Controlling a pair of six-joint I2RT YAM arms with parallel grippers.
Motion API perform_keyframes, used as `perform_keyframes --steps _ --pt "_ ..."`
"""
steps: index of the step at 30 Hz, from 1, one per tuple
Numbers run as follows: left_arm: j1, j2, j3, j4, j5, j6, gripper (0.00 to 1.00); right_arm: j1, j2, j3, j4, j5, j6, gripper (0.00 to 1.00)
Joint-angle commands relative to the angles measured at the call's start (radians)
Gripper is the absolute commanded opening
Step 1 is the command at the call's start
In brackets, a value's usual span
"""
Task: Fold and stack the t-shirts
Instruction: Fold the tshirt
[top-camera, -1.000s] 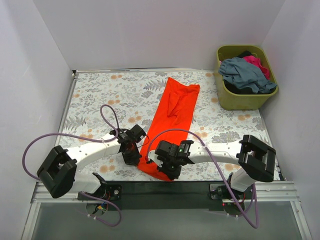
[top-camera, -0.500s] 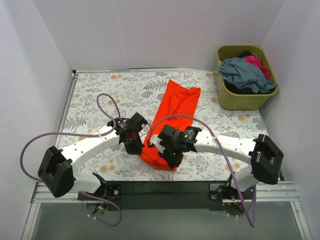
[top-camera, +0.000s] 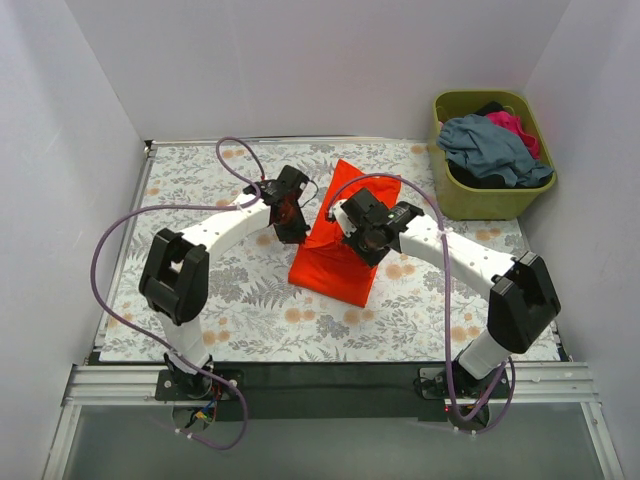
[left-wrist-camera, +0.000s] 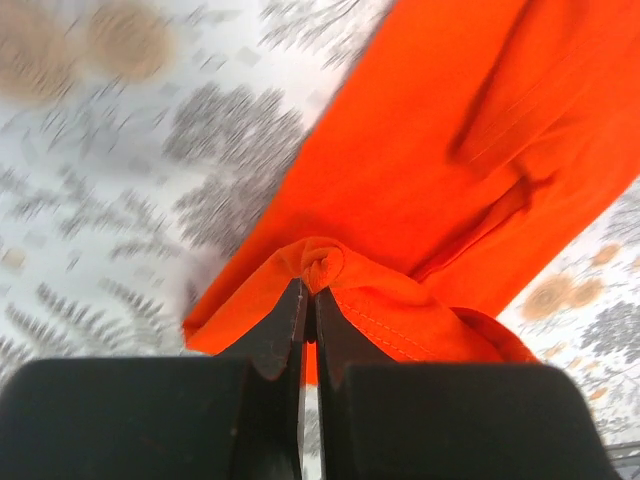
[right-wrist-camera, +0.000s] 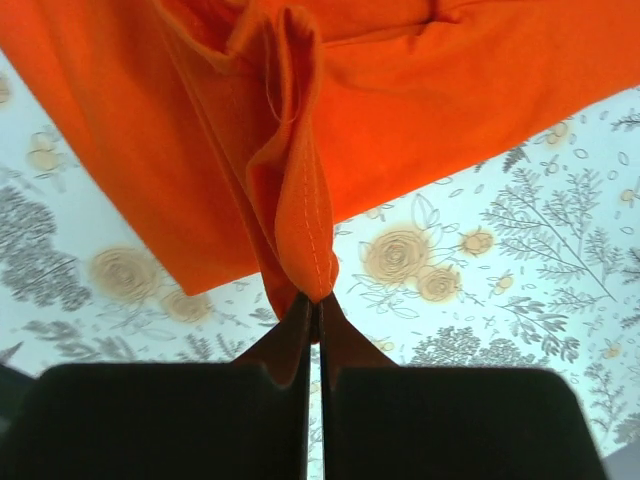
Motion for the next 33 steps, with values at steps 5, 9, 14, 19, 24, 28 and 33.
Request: perform_keyframes --steps 5,9,14,19,24,28,33 --pt "0.013 0.116 0.124 0.117 0.013 0.121 0.0 -0.052 0.051 0.02 0.027 0.11 -0.052 0.01" --pt "0.022 0.133 0.1 0.135 0.016 0.105 0.0 -0.064 0.082 0.012 0.058 0.133 -0.052 0.01" --pt "0.036 0.139 0.071 0.163 0.008 0.082 0.0 -0.08 0.128 0.017 0.101 0.148 -0.053 0.01" --pt "0.04 0.154 0.069 0.185 0.001 0.078 0.0 -0.093 0.174 0.028 0.127 0.167 -0.044 0.01" --pt "0.04 0.169 0.065 0.209 0.002 0.078 0.0 -0.101 0.195 0.022 0.153 0.194 -0.029 0.01" --pt "0.04 0.189 0.063 0.225 0.011 0.085 0.0 -0.106 0.204 0.02 0.159 0.213 -0.012 0.01" --pt "0.04 0.191 0.046 0.246 0.001 0.075 0.0 -0.11 0.22 0.023 0.19 0.254 -0.009 0.01"
